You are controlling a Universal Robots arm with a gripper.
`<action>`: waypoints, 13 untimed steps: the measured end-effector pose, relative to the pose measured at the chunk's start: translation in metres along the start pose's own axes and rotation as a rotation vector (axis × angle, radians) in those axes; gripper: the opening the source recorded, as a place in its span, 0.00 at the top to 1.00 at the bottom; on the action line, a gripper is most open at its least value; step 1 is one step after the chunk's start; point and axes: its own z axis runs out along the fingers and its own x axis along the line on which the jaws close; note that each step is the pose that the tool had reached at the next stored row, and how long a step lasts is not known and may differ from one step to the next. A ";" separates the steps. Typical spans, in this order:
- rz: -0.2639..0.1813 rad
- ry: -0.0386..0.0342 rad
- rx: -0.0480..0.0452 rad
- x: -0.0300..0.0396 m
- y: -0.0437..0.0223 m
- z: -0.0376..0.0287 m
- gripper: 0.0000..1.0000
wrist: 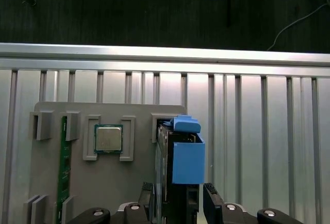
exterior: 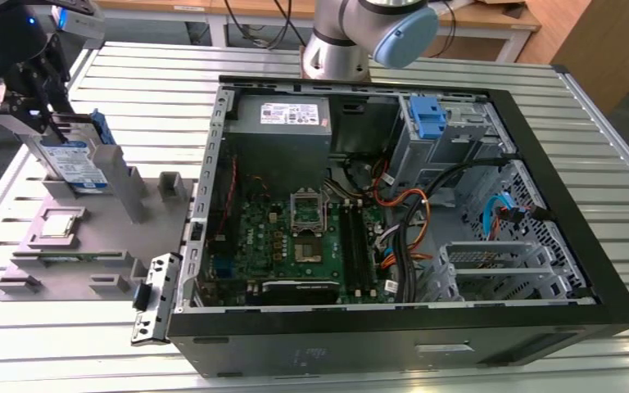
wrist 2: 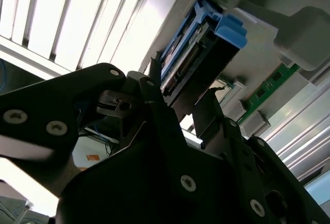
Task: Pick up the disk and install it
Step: 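Pick up the disk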
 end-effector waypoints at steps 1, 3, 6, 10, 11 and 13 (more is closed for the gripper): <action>0.000 -0.0037 -0.0002 -0.0001 0.0000 -0.0001 0.49; 0.000 -0.0061 -0.0001 -0.0002 0.0000 0.0000 0.49; 0.000 -0.0063 -0.0001 -0.0002 0.0000 0.0000 0.49; 0.000 -0.0063 -0.0002 -0.0002 -0.0028 -0.0002 0.49; 0.000 -0.0062 -0.0002 -0.0002 -0.0028 -0.0002 0.49; 0.000 -0.0063 -0.0003 -0.0002 -0.0035 -0.0002 0.49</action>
